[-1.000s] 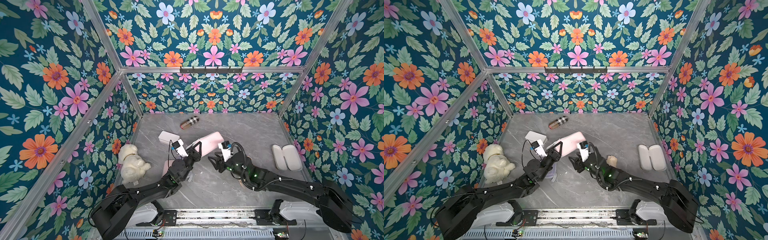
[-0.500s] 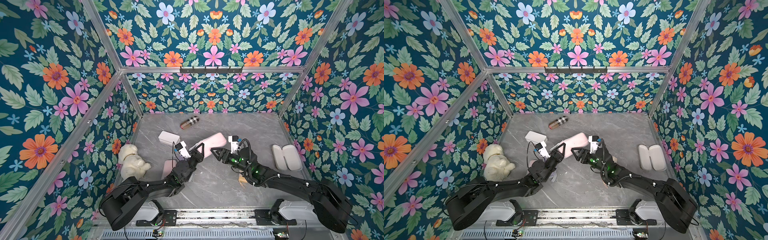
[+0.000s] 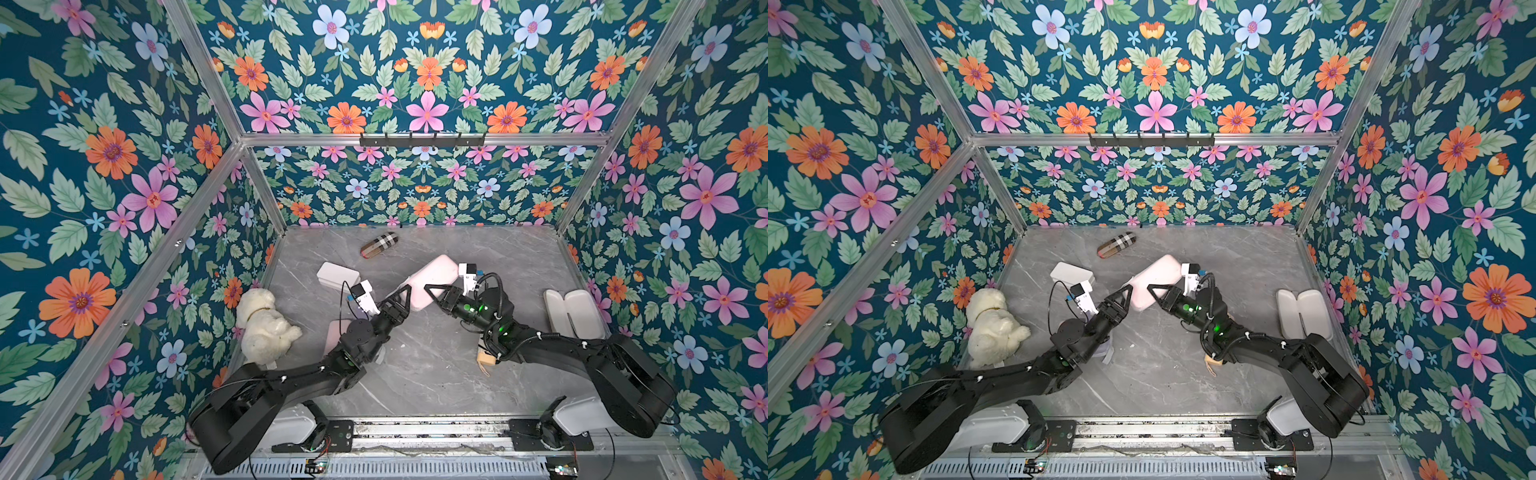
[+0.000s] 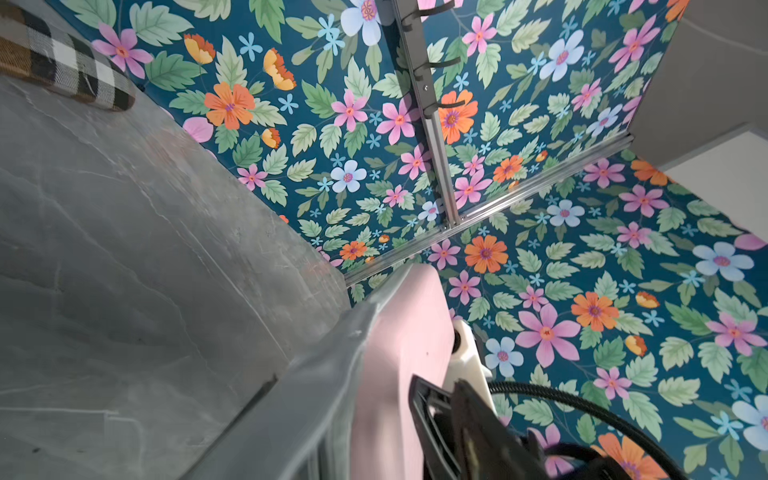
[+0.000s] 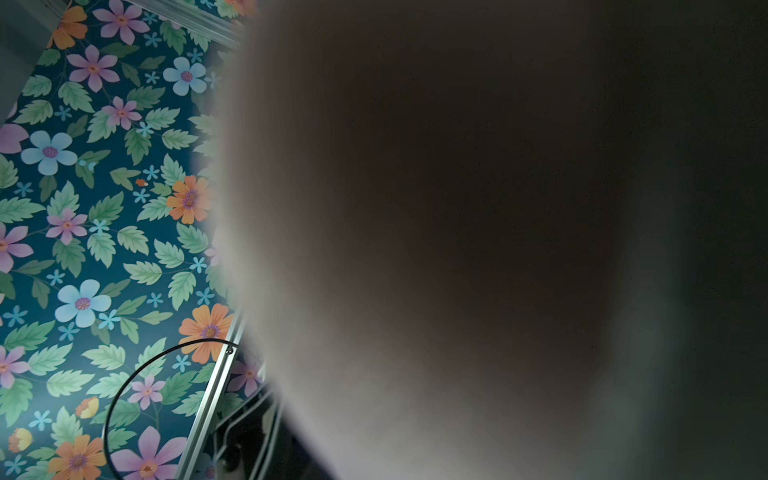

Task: Put umbrellas into zippered umbrella sleeves
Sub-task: Adjust the umbrella sleeve.

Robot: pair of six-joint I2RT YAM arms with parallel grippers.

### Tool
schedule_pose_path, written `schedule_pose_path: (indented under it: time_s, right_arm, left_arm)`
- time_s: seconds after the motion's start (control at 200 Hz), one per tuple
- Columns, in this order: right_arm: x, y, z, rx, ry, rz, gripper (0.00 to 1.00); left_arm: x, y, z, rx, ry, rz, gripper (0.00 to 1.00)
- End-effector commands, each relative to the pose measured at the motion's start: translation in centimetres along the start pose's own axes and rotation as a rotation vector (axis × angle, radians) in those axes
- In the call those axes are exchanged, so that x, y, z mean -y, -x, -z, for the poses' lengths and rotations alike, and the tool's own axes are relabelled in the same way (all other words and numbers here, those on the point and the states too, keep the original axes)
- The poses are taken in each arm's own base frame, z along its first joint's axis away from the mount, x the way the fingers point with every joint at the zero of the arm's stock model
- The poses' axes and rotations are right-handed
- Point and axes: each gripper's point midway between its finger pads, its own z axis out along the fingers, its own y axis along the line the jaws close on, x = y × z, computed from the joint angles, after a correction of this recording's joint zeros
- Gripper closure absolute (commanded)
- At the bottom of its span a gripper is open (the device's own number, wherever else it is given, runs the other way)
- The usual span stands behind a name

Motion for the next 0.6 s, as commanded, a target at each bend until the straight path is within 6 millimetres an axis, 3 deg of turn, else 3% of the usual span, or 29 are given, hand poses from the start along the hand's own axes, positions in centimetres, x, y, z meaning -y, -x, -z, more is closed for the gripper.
schedule_pose_path:
  time_s: [0.0, 0.155, 0.255, 0.595]
  right_arm:
    - [-1.8, 0.1, 1.3, -0.138, 0.115, 0.051, 0.84]
    - [-2.4, -3.5, 2.9, -0.453, 0.116, 0.159, 0.84]
    - [-3.4, -4.9, 3.9, -0.546, 0.174, 0.187, 0.84]
    - [-5.7, -9.1, 4.7, -0.748, 0.287, 0.238, 0.84]
  left_arm:
    - [-2.3, -1.7, 0.7, -0.239, 0.073, -0.145, 0.26]
    - [-1.7, -2.4, 0.5, -0.471, 0.058, -0.318, 0.26]
    - [-1.0, -3.7, 0.1, -0.595, 0.016, -0.371, 0.24]
    - [2.9, -6.2, 0.1, -0.736, -0.252, -0.214, 0.30]
